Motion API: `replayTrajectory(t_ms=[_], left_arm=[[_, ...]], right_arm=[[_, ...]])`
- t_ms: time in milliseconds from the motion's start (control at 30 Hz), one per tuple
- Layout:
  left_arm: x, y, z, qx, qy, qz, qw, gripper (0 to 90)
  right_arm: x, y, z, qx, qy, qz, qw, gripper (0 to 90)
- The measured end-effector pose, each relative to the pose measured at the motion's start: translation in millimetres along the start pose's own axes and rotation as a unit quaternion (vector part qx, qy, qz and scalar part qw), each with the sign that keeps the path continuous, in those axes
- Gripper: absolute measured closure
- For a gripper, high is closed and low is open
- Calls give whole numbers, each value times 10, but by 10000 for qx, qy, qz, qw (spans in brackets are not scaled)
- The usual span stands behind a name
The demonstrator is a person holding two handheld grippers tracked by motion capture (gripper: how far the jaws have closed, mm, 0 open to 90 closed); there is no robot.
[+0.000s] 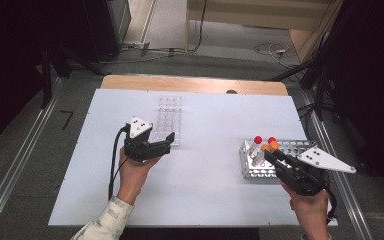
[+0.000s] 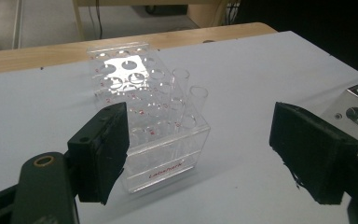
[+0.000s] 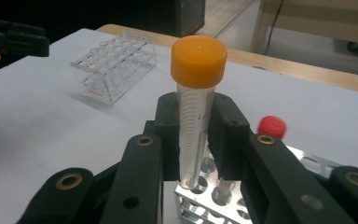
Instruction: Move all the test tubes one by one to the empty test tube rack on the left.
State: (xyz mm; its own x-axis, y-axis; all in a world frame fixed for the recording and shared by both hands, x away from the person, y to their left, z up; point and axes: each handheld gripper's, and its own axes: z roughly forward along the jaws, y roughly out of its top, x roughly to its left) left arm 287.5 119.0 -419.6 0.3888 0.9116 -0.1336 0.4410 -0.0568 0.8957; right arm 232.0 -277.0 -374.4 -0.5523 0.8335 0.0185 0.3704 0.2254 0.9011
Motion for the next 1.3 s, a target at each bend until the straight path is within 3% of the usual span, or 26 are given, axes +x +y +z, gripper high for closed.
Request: replayTrajectory(t_ms=[333,867,1300], left_arm=[[-19,0,16,7,-24,1,10000,185],[-49,4,-1,-7,-87,-27,10000,180],[-208,44,-48,-56,-518,188,9985,277]], right_arm=[[216,11,374,191,363,-180,9990,719],[712,58,1095,435,759,-541,9947,719],[1080,77,1632,652,728,-802,9920,719]])
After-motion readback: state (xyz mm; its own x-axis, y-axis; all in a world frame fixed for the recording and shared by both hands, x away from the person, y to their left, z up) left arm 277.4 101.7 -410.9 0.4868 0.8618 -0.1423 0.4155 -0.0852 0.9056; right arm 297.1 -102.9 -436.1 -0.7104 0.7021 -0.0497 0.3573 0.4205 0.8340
